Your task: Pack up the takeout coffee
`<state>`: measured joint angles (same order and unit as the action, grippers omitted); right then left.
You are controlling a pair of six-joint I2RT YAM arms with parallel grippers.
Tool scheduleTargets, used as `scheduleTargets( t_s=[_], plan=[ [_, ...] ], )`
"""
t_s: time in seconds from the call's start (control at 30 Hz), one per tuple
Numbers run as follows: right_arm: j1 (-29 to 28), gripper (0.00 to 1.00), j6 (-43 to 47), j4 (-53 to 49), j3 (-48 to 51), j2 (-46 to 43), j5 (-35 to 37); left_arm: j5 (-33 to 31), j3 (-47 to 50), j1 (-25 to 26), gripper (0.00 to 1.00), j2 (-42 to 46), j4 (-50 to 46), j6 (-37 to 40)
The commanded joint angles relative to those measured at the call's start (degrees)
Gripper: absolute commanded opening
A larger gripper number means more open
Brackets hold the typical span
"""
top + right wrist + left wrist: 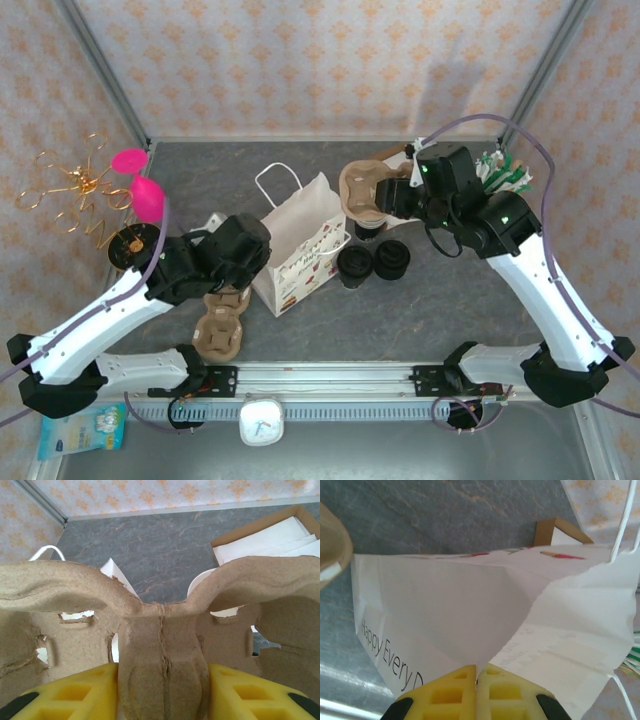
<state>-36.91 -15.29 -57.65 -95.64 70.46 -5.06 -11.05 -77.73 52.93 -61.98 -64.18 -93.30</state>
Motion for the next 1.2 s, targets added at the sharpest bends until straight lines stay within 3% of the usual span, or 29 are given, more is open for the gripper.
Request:
scheduleTargets(
  t_s=[0.0, 0.2, 0.33, 0.47, 0.7, 1.0, 1.17],
  plan=[
    [0.26, 0.46, 1.53, -1.05, -1.97, 0.69, -1.83, -2.96, 0.35, 2.86, 0.00, -0.38, -1.29, -7.15],
    [0.26, 0.46, 2.66, -1.05, -2.10, 1.50, -3.82, -7.50, -1.64, 5.84, 0.00, -1.48, -7.01, -13.52],
    [0.25, 0.46, 2.94, -1.20, -2.57, 2.17, -4.21, -5.46, 3.24, 5.89, 0.03, 0.72, -2.57, -14.15],
    [0.26, 0.46, 3.15, -1.87, -4.97, 2.99, -5.17, -6.05, 2.80, 6.25, 0.12, 0.11, -4.34, -14.54],
    [-0.24, 0.46, 3.45, -1.62, -7.03, 4.77, -7.78, -7.06, 0.27, 6.46, 0.39, -1.53, -4.69, -10.02],
    [-4.83, 0.46, 2.22, -3.57, -15.30, 9.66, -9.44, -9.16, 1.71, 7.72, 0.47, 1.51, -2.08, -2.77],
    [-9.25, 0.46, 1.72, -3.59, -18.84, 13.52, -10.60, -13.19, 0.81, 7.75, 0.49, 3.39, -6.30, -1.15]
  ],
)
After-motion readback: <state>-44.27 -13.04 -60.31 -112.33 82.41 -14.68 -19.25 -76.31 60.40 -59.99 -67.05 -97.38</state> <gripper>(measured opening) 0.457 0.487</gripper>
